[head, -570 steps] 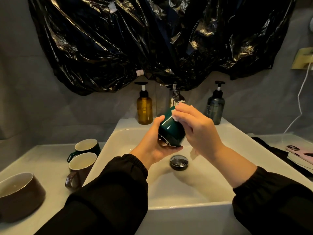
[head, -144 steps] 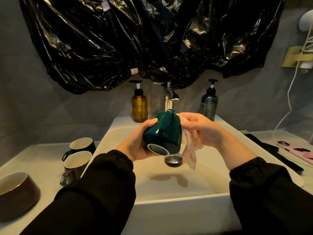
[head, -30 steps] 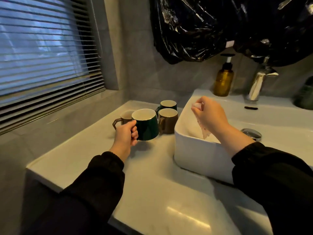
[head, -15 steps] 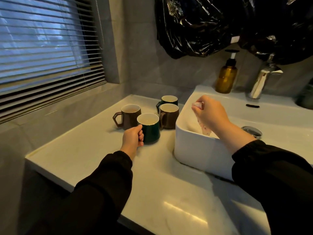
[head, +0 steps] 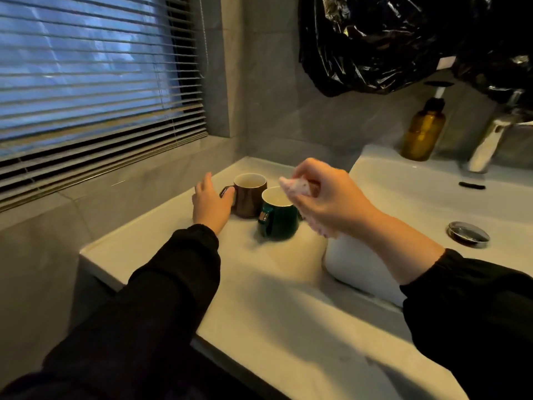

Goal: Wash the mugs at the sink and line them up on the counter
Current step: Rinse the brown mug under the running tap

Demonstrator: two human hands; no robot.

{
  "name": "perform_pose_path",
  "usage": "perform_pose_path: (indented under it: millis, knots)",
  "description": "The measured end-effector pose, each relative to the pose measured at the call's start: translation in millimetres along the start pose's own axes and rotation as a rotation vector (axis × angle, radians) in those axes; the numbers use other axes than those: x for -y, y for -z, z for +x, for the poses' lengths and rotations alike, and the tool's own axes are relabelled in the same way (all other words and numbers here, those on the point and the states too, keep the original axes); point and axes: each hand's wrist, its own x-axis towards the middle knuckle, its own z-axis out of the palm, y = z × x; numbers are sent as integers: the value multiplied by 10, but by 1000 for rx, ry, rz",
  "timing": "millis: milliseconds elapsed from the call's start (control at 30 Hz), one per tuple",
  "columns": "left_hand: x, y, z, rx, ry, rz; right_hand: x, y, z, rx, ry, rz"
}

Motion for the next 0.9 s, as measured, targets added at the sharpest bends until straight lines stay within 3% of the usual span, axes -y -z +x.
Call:
perform_pose_path:
  millis: [100, 167, 300, 367, 533, 700, 800, 900]
  knots:
    - [56, -98, 143, 191, 88, -128, 6, -269, -84, 400, 21, -198]
    - [53, -120, 185, 228, 101, -164, -62, -393, -138, 551, 57, -386]
    - [-19, -73, 233, 247, 160, -202, -258, -515, -258, 545, 159, -718]
    - [-48, -50, 246, 321, 221, -235, -304, -535, -303, 533, 153, -708]
    - [-78, 0, 203, 423, 398, -443, -292, -553, -331, 746, -80, -629]
    - [-38, 224, 143, 348, 389, -481, -242, -570, -247, 660, -59, -595]
    - [-187, 426, 160, 329, 324, -504, -150, -499, -109, 497, -49, -511]
    - [-501, 559, 162, 348, 225, -495, -59, -358, 84, 245, -162, -338]
